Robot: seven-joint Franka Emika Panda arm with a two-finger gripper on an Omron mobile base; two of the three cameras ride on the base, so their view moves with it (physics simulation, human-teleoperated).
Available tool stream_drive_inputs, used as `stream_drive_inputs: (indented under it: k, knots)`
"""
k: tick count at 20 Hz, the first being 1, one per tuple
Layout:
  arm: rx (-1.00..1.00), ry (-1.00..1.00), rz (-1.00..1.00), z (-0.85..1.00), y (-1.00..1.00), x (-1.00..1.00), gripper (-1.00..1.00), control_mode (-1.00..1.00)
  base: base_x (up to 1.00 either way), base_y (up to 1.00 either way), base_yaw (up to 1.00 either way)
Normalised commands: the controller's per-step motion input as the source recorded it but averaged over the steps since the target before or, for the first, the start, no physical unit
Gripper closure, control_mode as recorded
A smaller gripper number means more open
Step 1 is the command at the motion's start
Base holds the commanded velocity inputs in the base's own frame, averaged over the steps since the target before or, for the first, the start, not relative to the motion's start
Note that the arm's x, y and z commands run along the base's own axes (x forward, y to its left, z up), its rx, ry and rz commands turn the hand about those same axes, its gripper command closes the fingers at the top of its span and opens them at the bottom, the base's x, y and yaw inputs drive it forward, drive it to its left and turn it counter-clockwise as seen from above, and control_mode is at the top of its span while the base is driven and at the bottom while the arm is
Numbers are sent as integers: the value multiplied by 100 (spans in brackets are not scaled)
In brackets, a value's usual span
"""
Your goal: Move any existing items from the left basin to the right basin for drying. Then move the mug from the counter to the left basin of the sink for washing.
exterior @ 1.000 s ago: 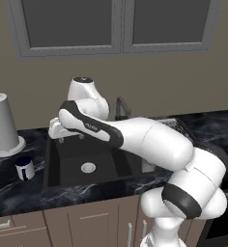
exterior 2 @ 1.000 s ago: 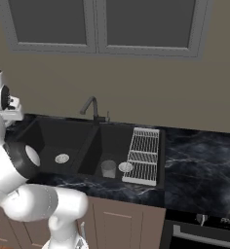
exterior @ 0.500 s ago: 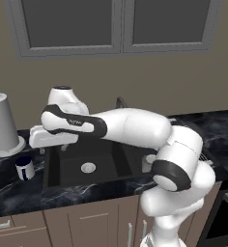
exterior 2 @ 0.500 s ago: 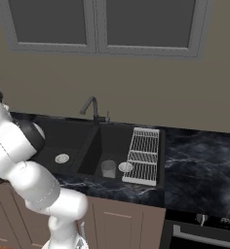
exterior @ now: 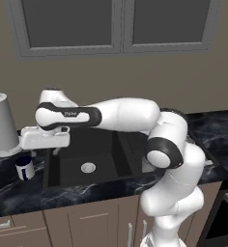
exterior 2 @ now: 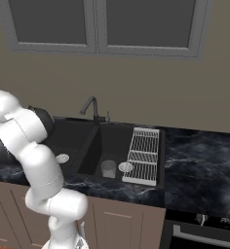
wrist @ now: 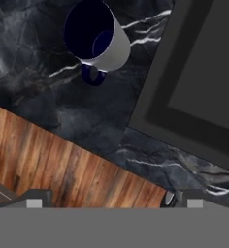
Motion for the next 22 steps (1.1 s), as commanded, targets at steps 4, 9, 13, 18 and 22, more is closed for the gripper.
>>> stream_drive_inputs:
  k: [4,9,13,18,22]
  knots:
    - [0,5,0,-28,16,6,-100,-100,0,0,0]
    - [-1,0,0,-13,17,19,-100,-100,0,0,0]
    - [0,0,0,-13,13,24,-100,-100,0,0,0]
    - [0,0,0,-16,2,25,-100,-100,0,0,0]
    - [0,0,0,-28,0,13,-100,-100,0,0,0]
